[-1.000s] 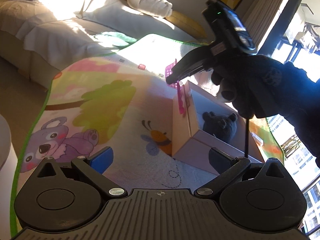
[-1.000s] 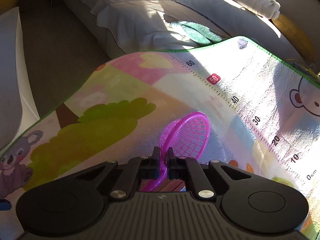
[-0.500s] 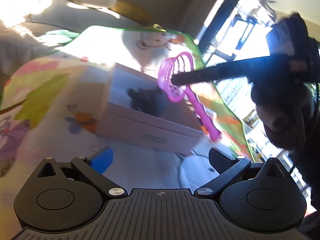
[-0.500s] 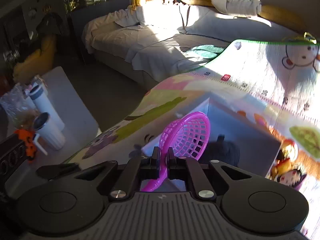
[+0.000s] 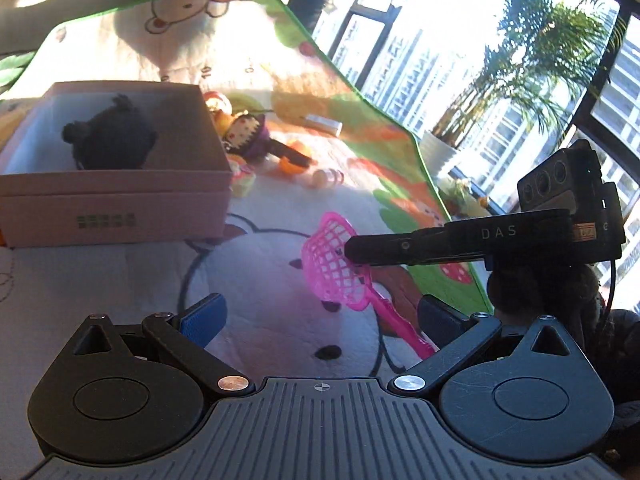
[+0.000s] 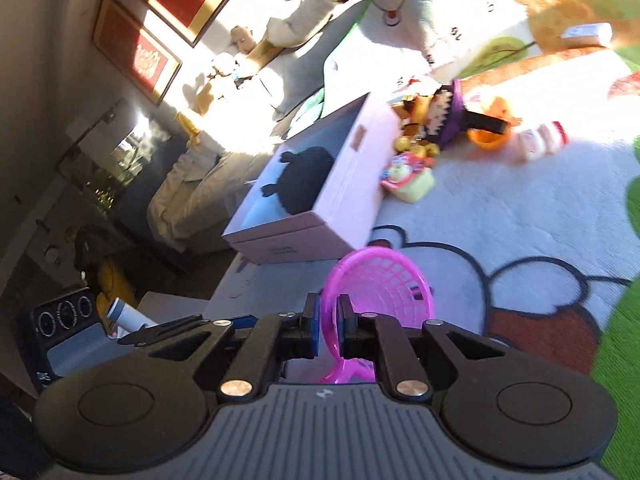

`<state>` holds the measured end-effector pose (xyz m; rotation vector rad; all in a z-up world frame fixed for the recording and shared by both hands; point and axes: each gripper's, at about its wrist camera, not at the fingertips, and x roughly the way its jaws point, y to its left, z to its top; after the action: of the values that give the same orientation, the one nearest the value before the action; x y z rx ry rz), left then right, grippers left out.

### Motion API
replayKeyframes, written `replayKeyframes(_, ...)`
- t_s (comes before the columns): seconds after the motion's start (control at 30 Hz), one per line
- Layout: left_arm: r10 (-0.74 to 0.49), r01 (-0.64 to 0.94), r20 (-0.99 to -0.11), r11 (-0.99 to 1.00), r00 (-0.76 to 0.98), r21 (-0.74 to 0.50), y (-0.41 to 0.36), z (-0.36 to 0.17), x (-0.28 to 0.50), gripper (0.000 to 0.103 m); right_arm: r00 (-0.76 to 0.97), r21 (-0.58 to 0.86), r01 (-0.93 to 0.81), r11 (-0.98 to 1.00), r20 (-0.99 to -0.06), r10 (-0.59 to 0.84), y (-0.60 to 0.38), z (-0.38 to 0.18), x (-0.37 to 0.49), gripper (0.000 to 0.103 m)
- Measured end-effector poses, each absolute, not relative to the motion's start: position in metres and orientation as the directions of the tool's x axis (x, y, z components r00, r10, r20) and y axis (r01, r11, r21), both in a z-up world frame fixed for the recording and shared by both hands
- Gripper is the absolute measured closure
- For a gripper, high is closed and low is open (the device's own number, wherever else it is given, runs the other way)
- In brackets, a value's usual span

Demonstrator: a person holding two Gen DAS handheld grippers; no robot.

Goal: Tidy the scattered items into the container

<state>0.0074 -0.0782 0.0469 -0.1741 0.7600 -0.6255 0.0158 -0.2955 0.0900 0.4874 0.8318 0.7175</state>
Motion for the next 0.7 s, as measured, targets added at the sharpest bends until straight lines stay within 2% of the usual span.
replayKeyframes(0.03,-0.586,0.476,-0.601,0.805,0.544,-0.354,-0.087,0.046,0.007,0.000,0.483,0.644,-0.364,0.673,-0.487,0.727,-0.304,0.087,0.013,0.073)
replayKeyframes(0.17,-0.582,0.501,-0.638,0.799,0.504,-0.333,-0.115,0.042,0.006,0.000,0.564,0.567,-0.342,0.749,-0.514,0.647,-0.327,0.083,0.002,0.068)
replayKeyframes(0.33,-0.539,0.501,-0.689,0.817,0.484,-0.287,-0.147,0.032,0.009,0.000,0.618,0.466,-0.325,0.823,-0.553,0.558,-0.347,0.077,-0.015,0.049)
replayKeyframes(0.47,-0.507,0.512,-0.693,0.828,0.513,-0.227,-0.174,0.031,0.016,0.000,0.694,0.392,-0.304,0.868,-0.533,0.484,-0.370,0.084,-0.029,0.043)
replayKeyframes(0.6,-0.466,0.500,-0.695,0.848,0.548,-0.175,-0.208,0.027,0.032,0.000,0.815,0.236,-0.216,0.947,-0.491,0.308,-0.387,0.097,-0.040,0.030)
replayKeyframes(0.7,-0.431,0.508,-0.704,0.853,0.564,-0.116,-0.232,0.018,0.041,0.000,0.859,0.182,-0.171,0.968,-0.454,0.237,-0.398,0.099,-0.045,0.020)
